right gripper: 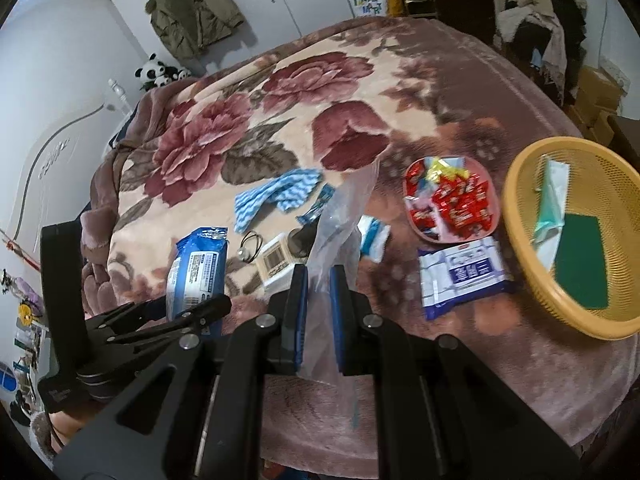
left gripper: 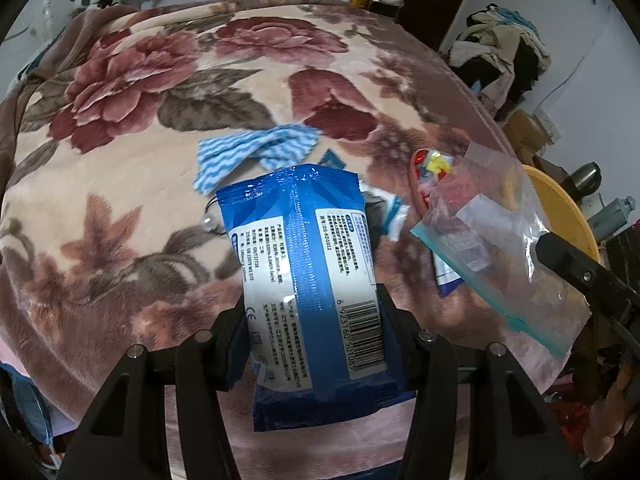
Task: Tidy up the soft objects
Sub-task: 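Lift the wet-wipe pack and zip bag and carry both over the yellow basket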
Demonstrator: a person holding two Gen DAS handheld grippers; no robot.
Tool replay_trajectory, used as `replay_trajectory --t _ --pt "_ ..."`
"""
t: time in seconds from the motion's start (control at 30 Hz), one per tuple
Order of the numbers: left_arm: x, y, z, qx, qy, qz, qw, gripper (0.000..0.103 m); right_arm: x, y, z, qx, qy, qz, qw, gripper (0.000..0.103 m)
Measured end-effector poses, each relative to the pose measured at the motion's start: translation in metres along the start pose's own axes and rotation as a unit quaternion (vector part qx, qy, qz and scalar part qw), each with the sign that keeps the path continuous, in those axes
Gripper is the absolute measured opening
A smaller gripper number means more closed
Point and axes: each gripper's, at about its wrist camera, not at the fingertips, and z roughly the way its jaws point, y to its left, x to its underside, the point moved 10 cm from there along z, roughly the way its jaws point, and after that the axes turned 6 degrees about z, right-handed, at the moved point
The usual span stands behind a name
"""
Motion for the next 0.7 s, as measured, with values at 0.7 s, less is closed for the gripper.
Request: replay_trajectory --t 0.7 --pt "-0.071 -0.121 -0.012 0.051 -0.019 0.066 0.9963 0.056 -0.061 -0.093 -0.059 0.028 -0.07 0.056 0.996 0.012"
